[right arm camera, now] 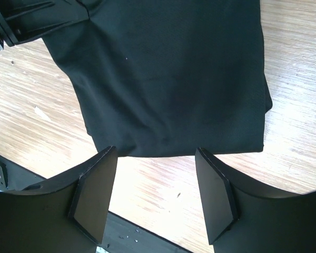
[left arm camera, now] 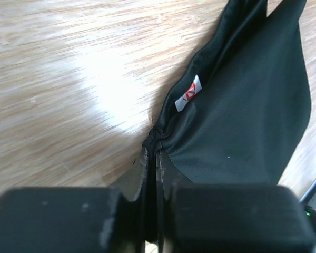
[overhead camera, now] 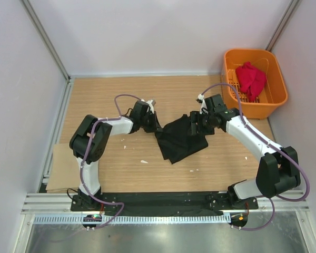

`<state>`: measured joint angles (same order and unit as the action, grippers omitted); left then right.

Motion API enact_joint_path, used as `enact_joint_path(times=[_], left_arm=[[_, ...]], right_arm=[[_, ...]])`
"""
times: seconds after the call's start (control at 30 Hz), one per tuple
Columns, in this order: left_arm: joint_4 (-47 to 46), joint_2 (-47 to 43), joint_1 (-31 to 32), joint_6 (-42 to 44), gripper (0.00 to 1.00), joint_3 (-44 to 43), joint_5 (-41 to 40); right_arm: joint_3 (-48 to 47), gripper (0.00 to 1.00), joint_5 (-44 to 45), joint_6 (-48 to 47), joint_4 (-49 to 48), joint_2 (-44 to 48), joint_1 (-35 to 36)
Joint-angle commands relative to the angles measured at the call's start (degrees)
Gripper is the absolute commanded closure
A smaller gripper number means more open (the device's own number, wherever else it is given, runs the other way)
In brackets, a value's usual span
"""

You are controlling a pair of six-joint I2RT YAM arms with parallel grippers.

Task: Fold and stack the t-shirts
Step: Neatly place the folded tshirt to the corner

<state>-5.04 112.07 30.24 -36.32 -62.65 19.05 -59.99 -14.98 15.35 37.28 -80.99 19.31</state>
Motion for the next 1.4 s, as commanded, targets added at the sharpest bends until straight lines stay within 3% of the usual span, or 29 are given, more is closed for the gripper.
enact_joint_path(times=[0.0, 0.23, 0.33, 0.47, 0.77, 0.93, 1.2, 1.37], left_arm=[[6.9, 2.6, 0.2, 0.5, 1.0, -1.1, 1.2], [12.1, -4.0, -3.3, -6.5, 1.0, 0.9, 3.3], [19.3, -9.3, -5.4, -9.5, 1.0, 3.1, 2.1], [36.2, -15.4, -6.3, -13.1, 1.0, 2.3, -3.2], [53.5, -28.5, -12.9, -13.3, 1.0, 1.1, -14.0], [58.1, -34.5, -16.9, -12.2, 1.0, 0.6, -17.0], [61.0, -36.0, -21.9, -8.7, 1.0, -1.9, -20.8], [59.2, -34.2, -22.1, -8.1, 1.0, -0.3, -17.2]], right_arm=[[-0.2, 0.34, -0.3, -0.3, -1.9, 2.6, -0.3], [-0.6, 0.33, -1.4, -0.8, -0.5, 2.2, -0.2], [-0.5, 0.33, -2.2, -0.4, -0.5, 2.8, -0.4], [-0.5, 0.34, -3.5, 0.0, -0.3, 3.1, -0.3], [0.3, 0.35, -6.0, 1.8, -0.9, 4.3, 1.2], [1.2, 0.35, -6.6, 1.8, -1.8, 4.2, 3.1], [1.8, 0.35, -6.7, 1.4, -2.2, 4.1, 5.0], [2.5, 0.36, -8.3, 2.6, -3.8, 2.7, 6.3]])
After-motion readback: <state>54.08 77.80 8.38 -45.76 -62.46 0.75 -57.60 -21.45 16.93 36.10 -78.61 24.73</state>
